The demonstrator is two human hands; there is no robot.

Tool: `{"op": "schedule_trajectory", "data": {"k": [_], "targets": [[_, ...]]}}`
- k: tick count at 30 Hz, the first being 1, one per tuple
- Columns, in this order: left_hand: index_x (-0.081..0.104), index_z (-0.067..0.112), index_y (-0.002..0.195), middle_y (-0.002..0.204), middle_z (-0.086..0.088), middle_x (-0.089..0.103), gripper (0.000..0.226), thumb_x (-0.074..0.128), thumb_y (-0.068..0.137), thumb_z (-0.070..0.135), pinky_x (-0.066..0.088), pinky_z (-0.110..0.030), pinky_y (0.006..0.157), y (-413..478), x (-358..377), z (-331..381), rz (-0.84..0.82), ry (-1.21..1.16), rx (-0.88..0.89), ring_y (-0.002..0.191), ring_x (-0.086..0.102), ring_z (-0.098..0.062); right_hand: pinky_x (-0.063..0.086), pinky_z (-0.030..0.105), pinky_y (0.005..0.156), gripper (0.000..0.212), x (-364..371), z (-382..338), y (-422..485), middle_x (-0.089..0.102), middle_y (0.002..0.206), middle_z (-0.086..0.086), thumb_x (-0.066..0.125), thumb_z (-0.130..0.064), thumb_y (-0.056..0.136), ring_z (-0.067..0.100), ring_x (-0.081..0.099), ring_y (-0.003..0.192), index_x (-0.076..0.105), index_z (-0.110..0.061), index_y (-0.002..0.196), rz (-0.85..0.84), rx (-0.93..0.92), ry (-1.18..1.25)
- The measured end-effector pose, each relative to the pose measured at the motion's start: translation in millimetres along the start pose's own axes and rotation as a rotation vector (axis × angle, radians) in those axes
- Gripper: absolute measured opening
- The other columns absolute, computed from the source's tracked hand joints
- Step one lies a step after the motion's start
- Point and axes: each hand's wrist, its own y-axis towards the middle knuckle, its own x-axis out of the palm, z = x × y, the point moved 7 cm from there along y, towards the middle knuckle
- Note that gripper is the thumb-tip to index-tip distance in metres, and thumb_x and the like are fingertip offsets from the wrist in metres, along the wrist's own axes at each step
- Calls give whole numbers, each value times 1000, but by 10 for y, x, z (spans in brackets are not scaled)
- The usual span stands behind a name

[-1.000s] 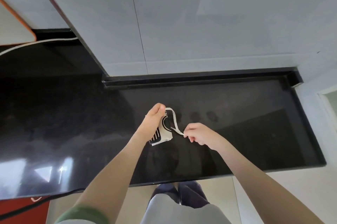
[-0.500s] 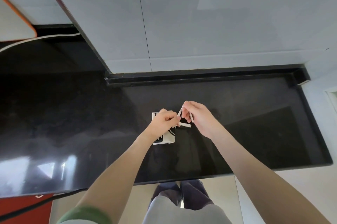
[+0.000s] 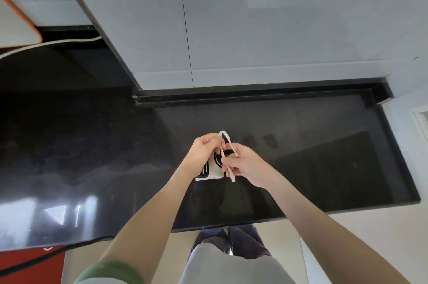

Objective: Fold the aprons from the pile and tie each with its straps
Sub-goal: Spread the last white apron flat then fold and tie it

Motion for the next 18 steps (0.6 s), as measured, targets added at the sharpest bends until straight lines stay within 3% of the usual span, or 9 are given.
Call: {"op": "schedule_trajectory", "data": {"k": [3,7,11,15,18], "targets": [[60,14,66,74,-15,53,30,48,93,18,46,-41,76,9,-17,-9,4,-25,9,72,52,-27,53,26,54,21,31,-55,33,67,74,10,58,-6,94,18,63,57,54,-13,113,55,-17,-128],[58,13,60,70,-14,53,34,47,92,10,46,-39,72,6,-3,-6,-15,-122,-16,68,55,-27,52,23,48,7,27,-134,105,68,76,6,60,-14,94,12,62,48,54,-16,92,178,-70,-361],[54,6,59,69,-13,55,30,49,86,17,51,-40,72,19,-12,-57,-47,-262,-47,67,58,-25,45,15,42,21,51,-144,150,62,68,1,57,-33,95,7,54,39,51,-14,87,247,-84,-535],[51,7,56,62,-7,49,24,48,79,13,48,-26,67,24,-4,-18,-32,-263,2,61,52,-16,39,30,57,36,78,-169,166,49,64,-3,47,-30,99,11,45,54,42,-18,66,335,-143,-645],[53,5,59,70,-9,52,27,49,85,6,46,-32,72,28,10,-41,-44,-307,13,65,55,-18,38,29,58,45,54,-98,165,48,60,1,46,-33,100,15,44,56,47,-10,61,371,-55,-426]]}}
